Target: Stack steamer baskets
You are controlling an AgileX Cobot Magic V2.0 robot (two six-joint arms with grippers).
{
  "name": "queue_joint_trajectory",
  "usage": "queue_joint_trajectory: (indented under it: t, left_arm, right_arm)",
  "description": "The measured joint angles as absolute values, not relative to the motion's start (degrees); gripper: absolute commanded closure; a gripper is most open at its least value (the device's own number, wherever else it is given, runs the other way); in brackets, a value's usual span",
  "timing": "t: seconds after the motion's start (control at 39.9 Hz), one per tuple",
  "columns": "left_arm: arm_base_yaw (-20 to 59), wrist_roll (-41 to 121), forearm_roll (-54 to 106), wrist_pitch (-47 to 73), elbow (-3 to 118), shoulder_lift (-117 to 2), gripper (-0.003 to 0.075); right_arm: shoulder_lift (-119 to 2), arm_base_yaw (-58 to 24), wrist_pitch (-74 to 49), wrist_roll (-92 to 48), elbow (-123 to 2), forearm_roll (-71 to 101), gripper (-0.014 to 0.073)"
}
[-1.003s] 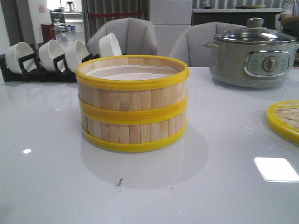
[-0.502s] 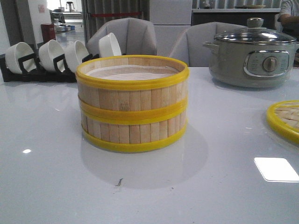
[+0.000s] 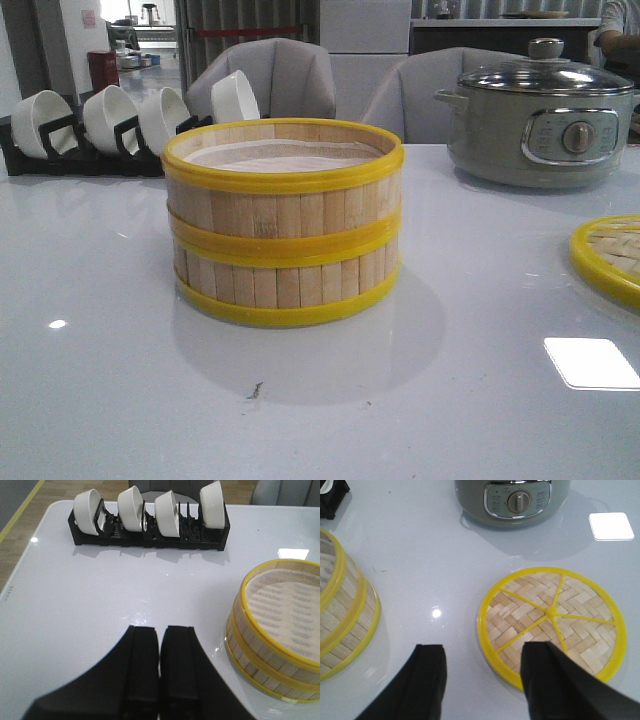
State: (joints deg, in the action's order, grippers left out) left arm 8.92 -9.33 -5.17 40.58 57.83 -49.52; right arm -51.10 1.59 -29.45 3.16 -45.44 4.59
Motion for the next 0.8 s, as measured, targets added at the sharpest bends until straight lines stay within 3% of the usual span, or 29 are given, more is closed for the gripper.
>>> queue_joint_trajectory:
  t: [0.8]
  left_arm:
    - [9.56, -9.59, -5.07, 31.35, 31.56, -32.59, 0.0636]
  right_arm:
    - [-51.1, 1.59, -30.82, 3.16, -45.44, 4.59, 0.0148]
